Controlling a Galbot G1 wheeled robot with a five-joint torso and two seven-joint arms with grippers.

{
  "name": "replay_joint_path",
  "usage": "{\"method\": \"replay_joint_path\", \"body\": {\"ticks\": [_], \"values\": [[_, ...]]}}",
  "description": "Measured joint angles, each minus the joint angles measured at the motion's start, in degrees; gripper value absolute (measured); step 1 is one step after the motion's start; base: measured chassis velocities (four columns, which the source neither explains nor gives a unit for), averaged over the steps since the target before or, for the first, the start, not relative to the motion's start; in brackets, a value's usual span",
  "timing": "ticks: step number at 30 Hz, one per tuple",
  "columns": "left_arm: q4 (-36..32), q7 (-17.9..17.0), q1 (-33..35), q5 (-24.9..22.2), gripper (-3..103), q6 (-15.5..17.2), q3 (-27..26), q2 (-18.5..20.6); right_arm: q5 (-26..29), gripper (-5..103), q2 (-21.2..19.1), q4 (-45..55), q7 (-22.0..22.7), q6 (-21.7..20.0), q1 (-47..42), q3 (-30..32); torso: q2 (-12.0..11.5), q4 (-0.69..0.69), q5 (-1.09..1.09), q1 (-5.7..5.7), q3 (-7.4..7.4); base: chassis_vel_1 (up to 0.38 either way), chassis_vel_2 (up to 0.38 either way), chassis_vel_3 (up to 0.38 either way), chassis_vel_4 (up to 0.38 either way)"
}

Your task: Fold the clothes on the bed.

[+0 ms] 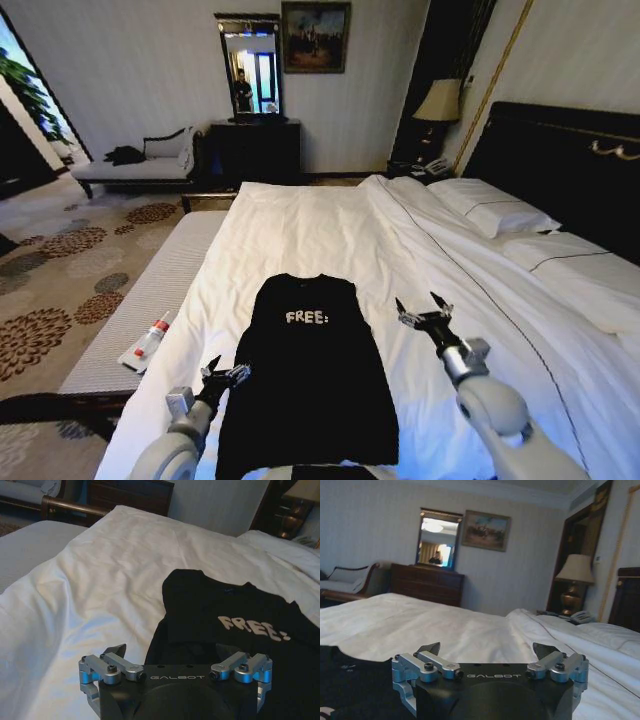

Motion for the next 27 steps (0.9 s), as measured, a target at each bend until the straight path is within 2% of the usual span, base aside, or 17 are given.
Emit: {"method": "replay_joint_path", "body": {"ticks": [1, 2, 4, 6, 8, 12, 27], "values": [[0.0, 0.0, -0.2, -2.3, 100, 0.0, -0.2, -0.6, 0.0, 100, 1.0, 0.0, 0.0, 0.6, 0.0, 0.0, 0.0, -0.01, 0.00, 0.00, 0.00, 0.000, 0.000, 0.000, 0.000], [0.0, 0.0, -0.2, -2.3, 100, 0.0, -0.2, -0.6, 0.0, 100, 1.0, 0.0, 0.0, 0.6, 0.0, 0.0, 0.0, -0.01, 0.00, 0.00, 0.00, 0.000, 0.000, 0.000, 0.000], [0.6, -0.1, -1.2, -5.6, 100, 0.0, -0.2, -2.4, 2.4, 100, 1.6, -0.2, 0.1, 0.7, 1.1, -0.7, 0.0, 0.06, -0.02, 0.00, 0.01, 0.000, 0.000, 0.000, 0.000], [2.9, 0.3, -5.6, -9.1, 100, 0.3, 1.5, -3.2, 4.3, 100, 2.3, -0.4, 0.3, 0.4, 0.9, -0.2, 0.0, 0.01, -0.01, 0.01, 0.01, 0.000, 0.000, 0.000, 0.000], [3.6, 0.4, -6.7, -9.5, 102, 0.3, 2.0, -3.2, 4.5, 100, 2.3, -0.4, 0.3, 0.3, 0.8, -0.1, 0.0, 0.00, -0.02, 0.01, 0.01, 0.000, 0.000, 0.000, 0.000], [6.8, 1.2, -11.2, -12.7, 98, 1.0, 4.7, -3.1, 5.3, 100, 2.3, -0.2, 0.4, 0.0, 0.3, 0.4, 0.0, 0.00, -0.02, 0.01, 0.01, 0.000, 0.000, 0.000, 0.000], [11.6, 2.2, -18.3, -18.7, 96, 2.4, 9.9, -2.9, 6.0, 100, 1.8, -0.1, 0.4, -0.5, -0.4, 2.3, 0.0, 0.01, -0.01, 0.01, 0.01, 0.000, 0.000, 0.000, 0.000]]}}
